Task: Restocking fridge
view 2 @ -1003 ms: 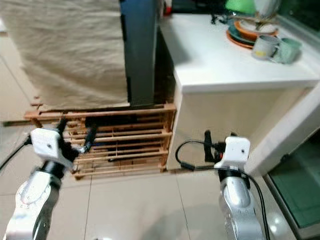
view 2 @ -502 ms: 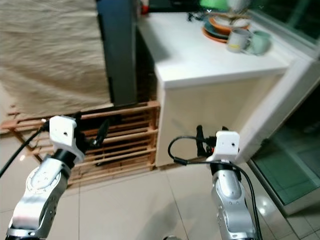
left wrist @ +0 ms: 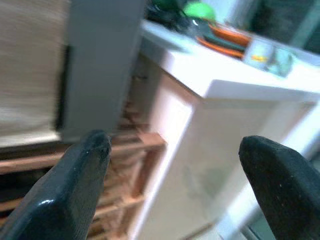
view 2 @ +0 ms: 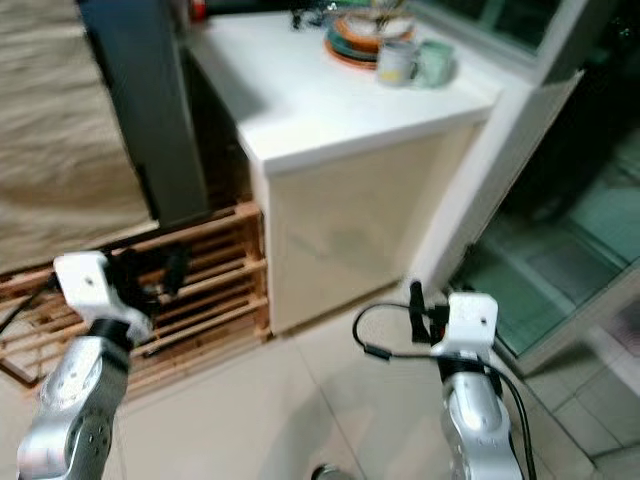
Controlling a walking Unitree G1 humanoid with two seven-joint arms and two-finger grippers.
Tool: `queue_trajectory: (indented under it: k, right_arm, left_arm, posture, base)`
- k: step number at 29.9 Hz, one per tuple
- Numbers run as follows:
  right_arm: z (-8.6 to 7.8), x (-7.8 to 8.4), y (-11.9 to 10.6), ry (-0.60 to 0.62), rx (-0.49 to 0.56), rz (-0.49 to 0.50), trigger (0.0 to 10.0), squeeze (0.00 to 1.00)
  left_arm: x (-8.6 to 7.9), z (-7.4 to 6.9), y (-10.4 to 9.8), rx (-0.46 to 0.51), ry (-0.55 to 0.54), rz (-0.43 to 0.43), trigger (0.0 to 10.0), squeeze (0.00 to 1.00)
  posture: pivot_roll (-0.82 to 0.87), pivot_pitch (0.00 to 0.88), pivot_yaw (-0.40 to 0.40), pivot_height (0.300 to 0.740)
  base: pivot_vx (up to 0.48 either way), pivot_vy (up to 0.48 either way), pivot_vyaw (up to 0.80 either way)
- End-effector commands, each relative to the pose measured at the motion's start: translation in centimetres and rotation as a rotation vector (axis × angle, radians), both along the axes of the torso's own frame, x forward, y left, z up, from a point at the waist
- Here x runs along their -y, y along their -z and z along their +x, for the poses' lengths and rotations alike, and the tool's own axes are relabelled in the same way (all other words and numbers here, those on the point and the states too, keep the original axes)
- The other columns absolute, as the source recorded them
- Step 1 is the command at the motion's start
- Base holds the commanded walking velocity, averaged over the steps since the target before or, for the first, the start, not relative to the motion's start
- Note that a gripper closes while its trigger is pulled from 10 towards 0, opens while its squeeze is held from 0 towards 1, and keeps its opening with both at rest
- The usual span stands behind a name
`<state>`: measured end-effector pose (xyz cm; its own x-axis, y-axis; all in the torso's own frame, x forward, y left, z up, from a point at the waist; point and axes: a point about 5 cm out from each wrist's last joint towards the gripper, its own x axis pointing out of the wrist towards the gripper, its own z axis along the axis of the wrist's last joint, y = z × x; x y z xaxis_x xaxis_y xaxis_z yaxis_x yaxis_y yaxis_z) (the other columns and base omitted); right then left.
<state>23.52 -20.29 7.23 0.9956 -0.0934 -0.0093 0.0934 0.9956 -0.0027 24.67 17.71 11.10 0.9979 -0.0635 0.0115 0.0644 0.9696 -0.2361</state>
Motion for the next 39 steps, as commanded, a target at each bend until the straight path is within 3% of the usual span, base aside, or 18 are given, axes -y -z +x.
queue_trajectory:
  k: [1, 2, 5, 7, 8, 14, 15, 16, 17, 19, 22, 23, 26, 31, 34, 39]
  right_arm:
    - [-0.5, 0.7, -0.3, 0.025, 0.018, 0.052, 10.0, 0.00]
    - [-0.5, 0.7, -0.3, 0.025, 0.018, 0.052, 10.0, 0.00]
    - [-0.5, 0.2, 0.0, 0.004, 0.009, 0.033, 10.0, 0.00]
    - [-0.4, 0.1, 0.0, 0.000, 0.011, 0.029, 10.0, 0.00]
    - [-0.2, -0.2, -0.2, -0.030, 0.026, -0.002, 10.0, 0.00]
    - [0.0, -0.8, -0.4, -0.066, 0.042, -0.029, 10.0, 0.00]
    - [0.1, -0.9, -0.5, -0.070, 0.052, -0.048, 10.0, 0.00]
    - [0.1, -0.9, -0.5, -0.070, 0.052, -0.048, 10.0, 0.00]
    - [0.3, -0.9, -0.9, -0.064, 0.079, -0.077, 10.0, 0.00]
    - [0.5, -0.7, -1.2, -0.049, 0.100, -0.082, 10.0, 0.00]
    - [0.6, -0.4, -1.3, -0.030, 0.117, -0.088, 10.0, 0.00]
    - [0.6, -0.1, -1.2, -0.013, 0.127, -0.094, 10.0, 0.00]
    - [0.7, 0.3, -0.5, 0.014, 0.108, -0.091, 10.0, 0.00]
    - [1.0, 0.1, -0.5, 0.017, 0.104, -0.094, 10.0, 0.00]
    - [1.1, -0.2, -0.7, 0.010, 0.112, -0.107, 10.0, 0.00]
    - [1.3, -0.4, -1.0, 0.002, 0.125, -0.109, 10.0, 0.00]
  left_arm:
    - [0.5, -0.5, 0.5, -0.028, 0.060, 0.076, 10.0, 0.00]
    - [0.5, -0.5, 0.5, -0.028, 0.060, 0.076, 10.0, 0.00]
    - [0.9, 0.2, 0.9, -0.036, 0.096, 0.201, 10.0, 0.00]
    - [0.9, 0.3, 0.9, -0.036, 0.097, 0.199, 10.0, 0.00]
    - [1.3, 0.7, 0.8, -0.004, 0.135, 0.319, 10.0, 0.00]
    - [1.6, 1.4, 0.5, 0.053, 0.196, 0.412, 10.0, 0.00]
    - [1.6, 1.7, 0.3, 0.096, 0.198, 0.465, 10.0, 0.00]
    - [1.6, 1.7, 0.3, 0.096, 0.198, 0.465, 10.0, 0.00]
    - [1.4, 1.7, -1.0, 0.240, 0.138, 0.529, 10.0, 0.00]
    - [0.7, 1.7, -1.1, 0.259, 0.056, 0.507, 10.0, 0.00]
    - [-0.3, 1.5, -0.4, 0.211, -0.024, 0.433, 10.0, 0.00]
    - [-0.5, 1.2, 0.2, 0.191, -0.044, 0.376, 10.0, 0.00]
    - [0.0, 1.1, 0.9, 0.167, -0.018, 0.343, 10.0, 0.00]
    - [1.1, 1.7, 2.0, 0.094, 0.050, 0.181, 10.0, 0.00]
    - [1.9, 2.0, 2.2, 0.075, 0.133, 0.173, 10.0, 0.00]
    - [1.7, 2.4, 2.5, 0.041, 0.157, 0.172, 10.0, 0.00]
  posture:
    - [-0.11, 0.000, 0.007, 0.740]
    - [-0.11, 0.000, 0.007, 0.740]
    - [-0.10, 0.000, 0.010, 0.740]
    - [-0.10, 0.000, 0.010, 0.740]
    - [-0.10, 0.000, 0.015, 0.740]
    - [-0.11, 0.000, 0.015, 0.740]
    - [-0.11, 0.000, 0.015, 0.740]
    - [-0.11, 0.000, 0.015, 0.740]
    - [-0.11, 0.000, 0.020, 0.740]
    - [-0.12, 0.000, 0.020, 0.740]
    - [-0.12, 0.000, 0.019, 0.740]
    - [-0.11, 0.000, 0.014, 0.740]
    - [-0.11, 0.000, 0.014, 0.740]
    - [-0.10, 0.000, 0.017, 0.740]
    - [-0.11, 0.000, 0.021, 0.740]
    - [-0.12, 0.000, 0.019, 0.740]
  base:
    - [0.000, 0.000, -0.75]
    - [0.000, 0.000, -0.75]
    - [0.000, 0.000, -0.75]
    - [0.000, 0.000, -0.75]
    - [0.000, 0.000, -0.76]
    - [0.000, 0.000, -0.76]
    - [0.000, 0.000, -0.75]
    - [0.000, 0.000, -0.75]
    - [0.000, 0.000, -0.76]
    - [0.000, 0.000, -0.76]
    - [0.000, 0.000, -0.76]
    - [0.000, 0.000, -0.76]
    - [0.000, 0.000, -0.76]
    - [0.000, 0.000, -0.76]
    - [0.000, 0.000, -0.76]
    - [0.000, 0.000, -0.76]
